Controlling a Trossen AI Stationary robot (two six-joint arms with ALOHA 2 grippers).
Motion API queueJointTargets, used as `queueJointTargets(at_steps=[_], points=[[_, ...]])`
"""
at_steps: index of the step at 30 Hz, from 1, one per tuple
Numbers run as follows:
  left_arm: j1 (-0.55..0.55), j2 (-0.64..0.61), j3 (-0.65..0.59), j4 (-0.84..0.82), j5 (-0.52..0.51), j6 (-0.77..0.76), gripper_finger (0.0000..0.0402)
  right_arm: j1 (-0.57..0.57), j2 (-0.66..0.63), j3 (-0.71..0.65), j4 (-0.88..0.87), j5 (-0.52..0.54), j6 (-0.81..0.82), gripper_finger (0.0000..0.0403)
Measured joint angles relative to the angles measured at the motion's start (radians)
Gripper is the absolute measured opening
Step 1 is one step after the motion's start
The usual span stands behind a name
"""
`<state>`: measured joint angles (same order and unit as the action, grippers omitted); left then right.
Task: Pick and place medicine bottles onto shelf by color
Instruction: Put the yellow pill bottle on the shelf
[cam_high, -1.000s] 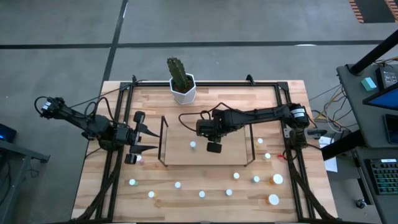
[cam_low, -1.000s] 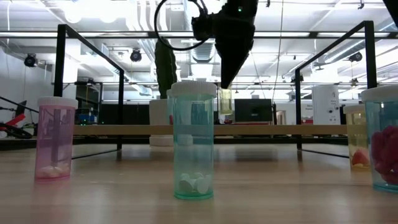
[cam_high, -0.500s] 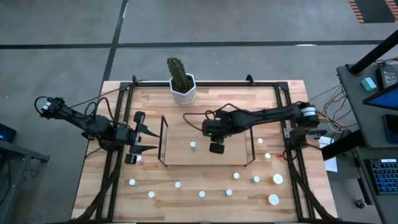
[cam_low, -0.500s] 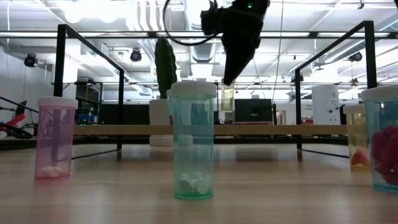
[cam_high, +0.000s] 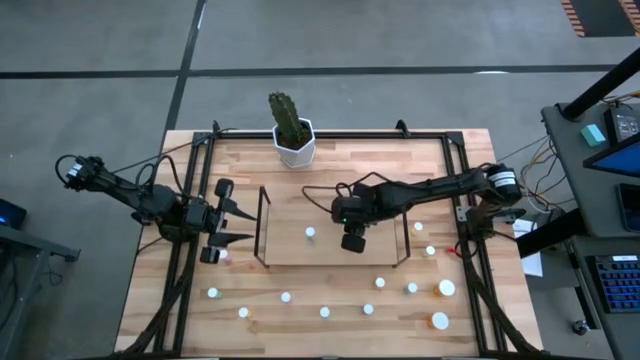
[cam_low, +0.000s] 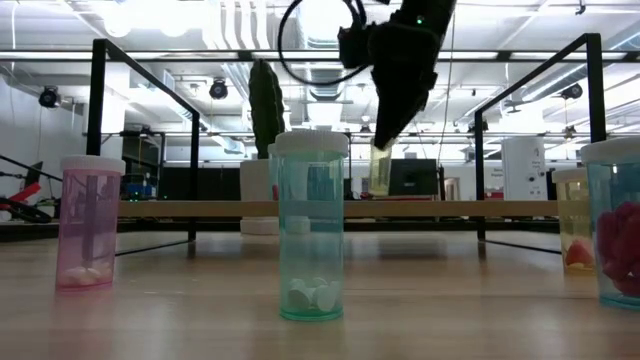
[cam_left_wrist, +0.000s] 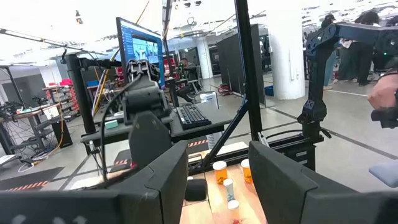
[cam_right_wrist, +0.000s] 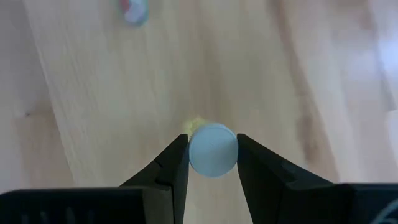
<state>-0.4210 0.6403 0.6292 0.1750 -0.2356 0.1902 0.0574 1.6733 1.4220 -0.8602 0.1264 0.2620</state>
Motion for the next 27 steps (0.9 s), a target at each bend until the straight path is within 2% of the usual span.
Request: queueJointTargets(at_steps=[27], points=[[0.000,0.000,-0.001,0.000,0.000,0.000,0.0153,-0.027,0.047,0.032,-0.045,0.060,0.000,0.0109]])
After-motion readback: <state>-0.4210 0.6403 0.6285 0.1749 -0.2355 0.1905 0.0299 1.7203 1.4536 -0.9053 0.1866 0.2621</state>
